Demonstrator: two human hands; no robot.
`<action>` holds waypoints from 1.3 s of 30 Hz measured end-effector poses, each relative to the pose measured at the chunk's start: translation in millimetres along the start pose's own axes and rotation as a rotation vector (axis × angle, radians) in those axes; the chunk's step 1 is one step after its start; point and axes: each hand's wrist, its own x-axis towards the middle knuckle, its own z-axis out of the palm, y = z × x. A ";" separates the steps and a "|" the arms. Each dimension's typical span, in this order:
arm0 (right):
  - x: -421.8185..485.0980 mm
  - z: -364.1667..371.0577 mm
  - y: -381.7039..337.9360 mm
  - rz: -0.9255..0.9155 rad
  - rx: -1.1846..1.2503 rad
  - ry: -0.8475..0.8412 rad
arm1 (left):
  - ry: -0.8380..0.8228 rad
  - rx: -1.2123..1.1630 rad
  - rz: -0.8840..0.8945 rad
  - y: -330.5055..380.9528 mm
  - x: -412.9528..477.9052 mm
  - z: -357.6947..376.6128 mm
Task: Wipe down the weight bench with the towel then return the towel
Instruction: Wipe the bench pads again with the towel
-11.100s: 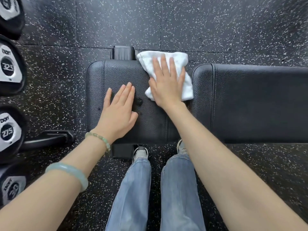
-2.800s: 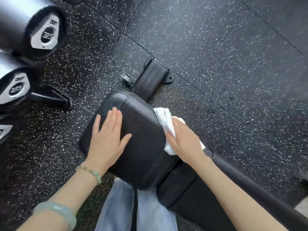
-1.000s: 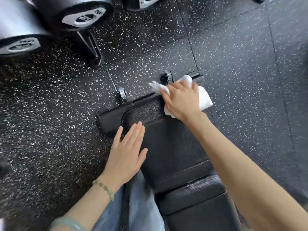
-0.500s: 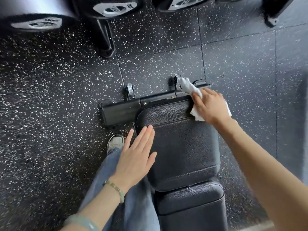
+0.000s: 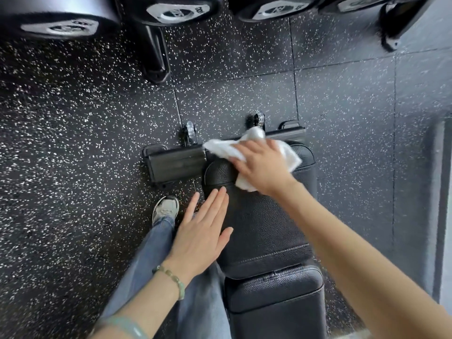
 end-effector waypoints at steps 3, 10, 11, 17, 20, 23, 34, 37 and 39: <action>-27.1 -7.7 54.9 0.213 -0.015 0.102 | -0.010 -0.013 0.006 -4.9 -6.5 1.0; -24.0 16.8 4.6 0.384 0.022 0.168 | -0.020 -0.007 0.031 -11.6 -7.3 5.7; -21.6 21.6 -13.1 0.312 0.020 0.153 | -0.015 -0.006 0.031 -11.3 -7.8 6.3; -10.9 15.6 -30.6 -0.058 -0.053 0.026 | 0.010 -0.001 0.021 -5.0 -13.9 11.8; -13.3 0.5 13.2 0.018 -0.056 0.040 | 0.012 -0.034 -0.001 -0.9 -19.7 16.5; -9.3 -7.6 36.7 0.135 -0.095 0.065 | 0.028 -0.072 -0.047 4.1 -25.5 20.5; 22.9 31.1 -91.7 -0.343 -0.407 -0.127 | 0.108 -0.185 -0.210 38.9 -38.3 38.6; 21.4 23.1 -77.1 -0.414 -0.433 -0.169 | 0.100 -0.202 -0.229 45.0 -43.4 43.8; 28.9 11.4 -58.8 -0.330 -0.335 -0.185 | 0.099 -0.209 -0.239 49.0 -46.9 47.5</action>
